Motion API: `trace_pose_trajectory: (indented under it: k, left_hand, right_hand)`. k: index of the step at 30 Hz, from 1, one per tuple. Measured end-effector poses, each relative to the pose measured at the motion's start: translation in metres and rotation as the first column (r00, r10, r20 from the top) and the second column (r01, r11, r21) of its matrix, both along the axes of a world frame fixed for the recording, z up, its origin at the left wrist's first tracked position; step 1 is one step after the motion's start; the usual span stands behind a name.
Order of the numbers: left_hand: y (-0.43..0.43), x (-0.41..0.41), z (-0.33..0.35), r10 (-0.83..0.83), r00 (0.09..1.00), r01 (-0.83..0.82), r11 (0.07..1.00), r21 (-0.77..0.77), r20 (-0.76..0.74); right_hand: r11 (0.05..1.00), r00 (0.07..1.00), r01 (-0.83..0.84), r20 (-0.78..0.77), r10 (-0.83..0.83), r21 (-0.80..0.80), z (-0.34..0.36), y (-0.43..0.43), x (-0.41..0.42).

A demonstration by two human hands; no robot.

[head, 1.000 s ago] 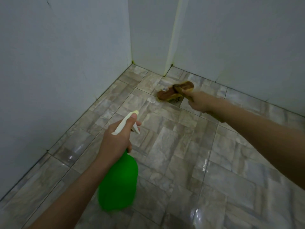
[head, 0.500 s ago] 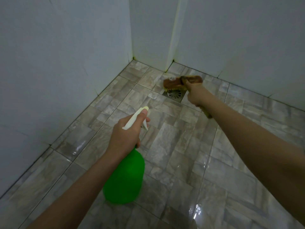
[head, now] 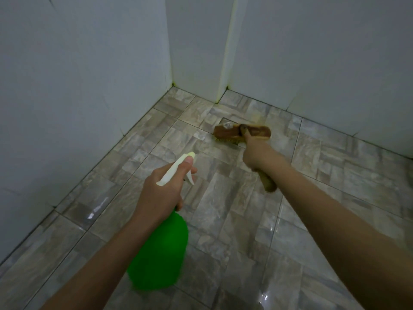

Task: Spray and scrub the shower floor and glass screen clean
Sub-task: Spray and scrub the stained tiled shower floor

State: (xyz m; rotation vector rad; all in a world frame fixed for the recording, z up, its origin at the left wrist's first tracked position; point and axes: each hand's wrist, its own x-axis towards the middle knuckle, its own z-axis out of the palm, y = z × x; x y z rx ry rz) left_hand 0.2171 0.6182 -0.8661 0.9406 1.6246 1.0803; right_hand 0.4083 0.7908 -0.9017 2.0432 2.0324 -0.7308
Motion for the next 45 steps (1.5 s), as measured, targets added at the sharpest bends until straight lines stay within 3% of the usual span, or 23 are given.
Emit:
trace_pose_trajectory:
  k: [4, 6, 8, 12, 15, 17, 20, 25, 28, 32, 36, 39, 45]
  left_hand:
    - [-0.001, 0.0, -0.002, -0.005, 1.0, 0.005, 1.0, -0.002, -0.021]
    - [-0.004, 0.0, -0.002, -0.013, 1.0, 0.012, 1.0, -0.013, -0.025]
    - [-0.006, -0.002, 0.0, -0.007, 1.0, 0.007, 1.0, -0.016, -0.014]
    - [-0.003, -0.006, 0.001, 0.015, 1.0, -0.015, 1.0, -0.013, -0.008]
    - [-0.005, -0.003, 0.001, 0.009, 1.0, -0.009, 1.0, -0.012, -0.022]
    - [-0.008, -0.001, 0.004, 0.004, 1.0, -0.004, 1.0, -0.003, -0.023]
    - [-0.011, -0.002, 0.007, -0.001, 1.0, 0.002, 1.0, 0.005, -0.011]
    - [-0.018, 0.002, 0.007, -0.009, 1.0, 0.009, 1.0, 0.002, -0.015]
    - [-0.02, 0.008, 0.011, -0.023, 0.999, 0.023, 1.0, -0.011, -0.026]
    - [-0.029, 0.024, 0.013, -0.045, 0.998, 0.045, 0.999, 0.01, -0.032]
    - [-0.037, 0.029, 0.013, -0.058, 0.998, 0.059, 0.998, 0.037, -0.03]
    - [-0.042, 0.02, 0.014, -0.032, 0.999, 0.033, 0.999, 0.036, -0.02]
    - [-0.042, 0.005, 0.014, -0.017, 1.0, 0.018, 0.999, 0.035, -0.026]
  right_hand:
    - [0.996, 0.999, -0.036, 0.008, 0.035, 0.085, -0.002, 0.03, 0.007]
    - [0.999, 0.999, -0.017, 0.028, 0.016, 0.05, 0.009, 0.048, 0.005]
    - [0.999, 0.998, -0.038, 0.059, 0.037, 0.01, 0.007, 0.032, 0.006]
    - [0.992, 0.994, -0.104, 0.034, 0.102, 0.073, -0.003, -0.011, 0.019]
    - [0.987, 0.996, -0.089, 0.025, 0.086, 0.136, -0.004, 0.037, 0.023]
    - [0.977, 0.984, -0.174, 0.072, 0.166, 0.125, 0.004, 0.054, 0.037]
    - [0.944, 0.941, -0.317, 0.158, 0.3, 0.095, 0.02, 0.018, 0.087]
    - [0.954, 0.943, -0.249, 0.181, 0.278, -0.169, 0.043, -0.103, 0.15]
    - [0.942, 0.934, -0.326, 0.126, 0.334, -0.08, 0.035, -0.108, 0.125]
    - [0.929, 0.927, -0.368, 0.09, 0.363, 0.04, 0.028, -0.047, 0.087]
    - [0.935, 0.933, -0.353, 0.081, 0.351, 0.015, 0.036, -0.091, 0.12]
    - [0.945, 0.939, -0.304, 0.125, 0.319, -0.123, 0.041, -0.131, 0.132]
    - [0.946, 0.949, -0.315, 0.043, 0.313, 0.077, 0.021, -0.019, 0.056]
